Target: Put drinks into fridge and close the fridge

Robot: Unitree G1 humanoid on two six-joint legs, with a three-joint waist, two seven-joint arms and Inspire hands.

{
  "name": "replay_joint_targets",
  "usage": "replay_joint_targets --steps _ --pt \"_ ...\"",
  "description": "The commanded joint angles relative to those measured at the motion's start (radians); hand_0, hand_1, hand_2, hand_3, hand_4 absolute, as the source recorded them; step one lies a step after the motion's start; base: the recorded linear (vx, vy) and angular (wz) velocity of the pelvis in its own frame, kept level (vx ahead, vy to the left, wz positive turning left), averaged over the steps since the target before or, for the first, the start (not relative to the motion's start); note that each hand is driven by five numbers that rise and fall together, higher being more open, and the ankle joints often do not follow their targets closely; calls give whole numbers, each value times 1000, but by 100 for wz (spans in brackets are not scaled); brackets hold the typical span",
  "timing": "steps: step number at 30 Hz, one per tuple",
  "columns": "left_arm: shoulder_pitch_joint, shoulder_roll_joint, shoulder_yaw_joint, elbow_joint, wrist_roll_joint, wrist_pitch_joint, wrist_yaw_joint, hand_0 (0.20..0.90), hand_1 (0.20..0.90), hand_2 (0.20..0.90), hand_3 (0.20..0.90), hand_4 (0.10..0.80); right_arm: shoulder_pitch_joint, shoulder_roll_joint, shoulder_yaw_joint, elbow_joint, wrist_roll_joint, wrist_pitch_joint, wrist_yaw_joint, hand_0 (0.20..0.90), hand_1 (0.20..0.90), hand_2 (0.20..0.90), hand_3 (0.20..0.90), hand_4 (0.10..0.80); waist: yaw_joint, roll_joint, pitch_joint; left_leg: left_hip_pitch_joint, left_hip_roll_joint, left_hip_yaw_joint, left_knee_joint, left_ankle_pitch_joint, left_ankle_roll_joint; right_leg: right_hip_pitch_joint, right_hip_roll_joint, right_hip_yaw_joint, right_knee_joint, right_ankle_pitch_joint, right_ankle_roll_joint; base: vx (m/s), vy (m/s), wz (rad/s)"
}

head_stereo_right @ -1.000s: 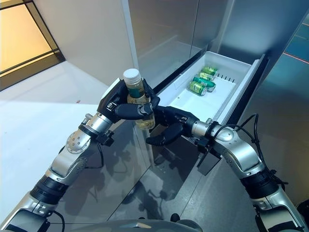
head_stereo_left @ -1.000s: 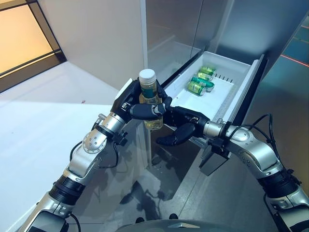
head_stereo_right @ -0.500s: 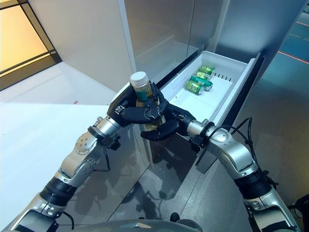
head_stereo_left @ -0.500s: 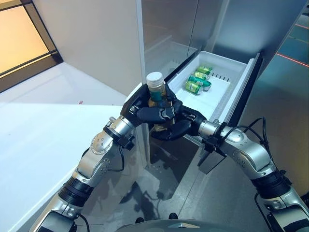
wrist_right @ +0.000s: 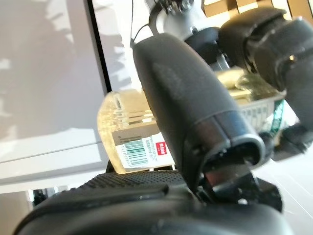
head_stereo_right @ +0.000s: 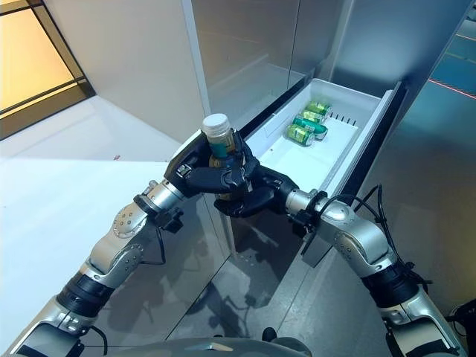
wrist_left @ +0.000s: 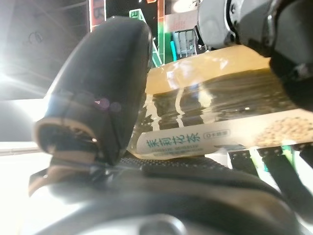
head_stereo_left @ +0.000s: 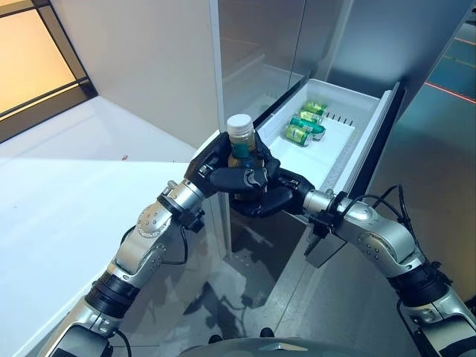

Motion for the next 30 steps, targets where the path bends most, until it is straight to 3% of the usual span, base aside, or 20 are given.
replay_joint_targets --steps 1,7,8,9,16,22,30 --pt "-228 -84 -69 -125 19 -264 -89 300 300 300 200 100 -77 108 -43 -68 114 -72 -19 300 300 300 200 100 -3 -21 -109 -4 -15 4 1 -72 24 -2 -9 -20 9 0 55 0 0 0" --pt "-266 -42 -83 -136 71 -281 -93 300 300 300 200 100 -119 77 -63 -53 48 -146 -77 300 300 300 200 100 -3 -20 -110 -2 -16 4 1 -74 23 0 -8 -24 9 -1 54 0 0 0" --pt "-271 -36 -85 -134 67 -278 -88 495 495 495 428 328 -134 68 -71 -47 27 -164 -89 300 300 300 200 100 -3 -19 -111 -4 -16 4 1 -74 23 -1 -8 -24 9 -1 54 0 0 0" --pt "-277 -32 -84 -133 61 -268 -80 900 900 900 900 800 -151 58 -77 -41 -1 -183 -110 300 300 300 200 100 -2 -21 -112 -9 -16 5 1 -66 22 -7 -8 -23 10 6 53 0 0 0" --pt "-242 -71 -39 -128 0 -214 -37 900 900 900 900 800 -283 -16 -185 -39 -275 -333 -271 300 300 300 200 100 8 -18 -109 -7 -14 -4 1 -69 21 -3 -4 -29 15 0 48 5 -1 0" --pt "-195 -134 -17 -133 -5 -194 -42 900 900 900 900 800 -339 -34 -246 -38 -272 -359 -368 300 300 300 200 100 21 -21 -107 -9 -14 -20 1 -70 20 0 -3 -44 19 -9 42 10 -6 4" --pt "-173 -158 -11 -133 -65 -203 0 900 900 900 900 800 -388 -97 -296 57 -545 -445 -645 300 300 300 200 100 49 -23 -106 -11 -15 -52 1 -67 19 9 -6 -70 27 -21 38 14 -12 18"
